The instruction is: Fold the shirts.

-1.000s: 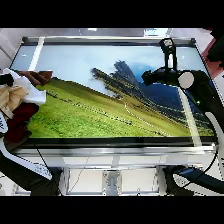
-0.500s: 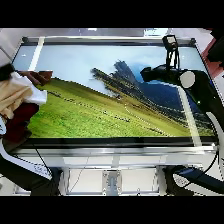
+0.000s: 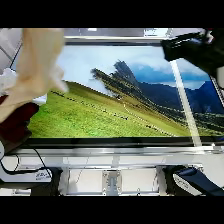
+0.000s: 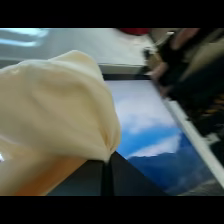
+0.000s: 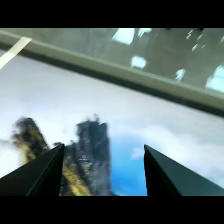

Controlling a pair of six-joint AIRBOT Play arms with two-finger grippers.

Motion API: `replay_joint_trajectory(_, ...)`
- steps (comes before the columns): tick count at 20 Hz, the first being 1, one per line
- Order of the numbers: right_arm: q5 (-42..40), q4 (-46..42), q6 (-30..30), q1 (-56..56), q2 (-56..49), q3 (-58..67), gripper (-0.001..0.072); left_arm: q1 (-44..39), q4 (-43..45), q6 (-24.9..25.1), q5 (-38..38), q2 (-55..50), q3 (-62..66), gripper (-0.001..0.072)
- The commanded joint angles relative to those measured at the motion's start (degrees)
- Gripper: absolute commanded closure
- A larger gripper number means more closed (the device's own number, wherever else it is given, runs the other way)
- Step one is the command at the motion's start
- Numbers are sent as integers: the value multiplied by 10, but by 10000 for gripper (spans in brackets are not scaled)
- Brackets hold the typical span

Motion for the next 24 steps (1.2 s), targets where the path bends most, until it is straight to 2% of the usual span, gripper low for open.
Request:
replay_joint_trajectory(1, 40, -110, 18, 0, 68, 11, 162, -80, -218, 66, -9, 21, 0, 695)
replay_joint_trajectory(4, 99, -153, 27, 0, 96, 11, 162, -135, -199, 67, -49, 21, -16, 695)
replay_joint_trajectory(5, 117, -154, 27, 0, 96, 11, 162, -151, -156, 66, -64, 21, -33, 694)
replay_joint_trajectory(7, 160, -141, 27, 0, 89, 11, 161, -193, -14, 52, -89, 21, -88, 680)
replay_joint_trajectory(8, 179, -134, 27, 0, 82, 11, 161, -213, 55, 36, -85, 18, -114, 535)
replay_joint_trajectory(9, 199, -125, 27, 0, 74, 11, 161, -231, 115, 18, -77, 13, -135, 232)
replay_joint_trajectory(10, 221, -111, 27, 0, 61, 10, 160, -245, 172, 4, -65, 6, -151, -13)
replay_joint_trajectory(12, 267, -64, 26, 0, 28, 10, 160, -257, 261, -34, -43, -15, -159, -2)
replay_joint_trajectory(14, 296, -45, 22, 0, -19, 2, 160, -259, 297, -85, -31, -43, -159, -3)
replay_joint_trajectory(16, 297, -120, 22, 0, -60, -38, 160, -262, 289, -110, -59, -75, -159, -3)
replay_joint_trajectory(18, 309, -211, 51, -8, -92, -83, 160, -277, 281, -110, -113, -110, -160, -3)
replay_joint_trajectory(19, 315, -219, 61, -23, -104, -104, 160, -287, 282, -107, -135, -126, -160, -3)
replay_joint_trajectory(24, 345, -171, 80, -127, -113, -161, 160, -363, 290, -94, -156, -214, -160, -3)
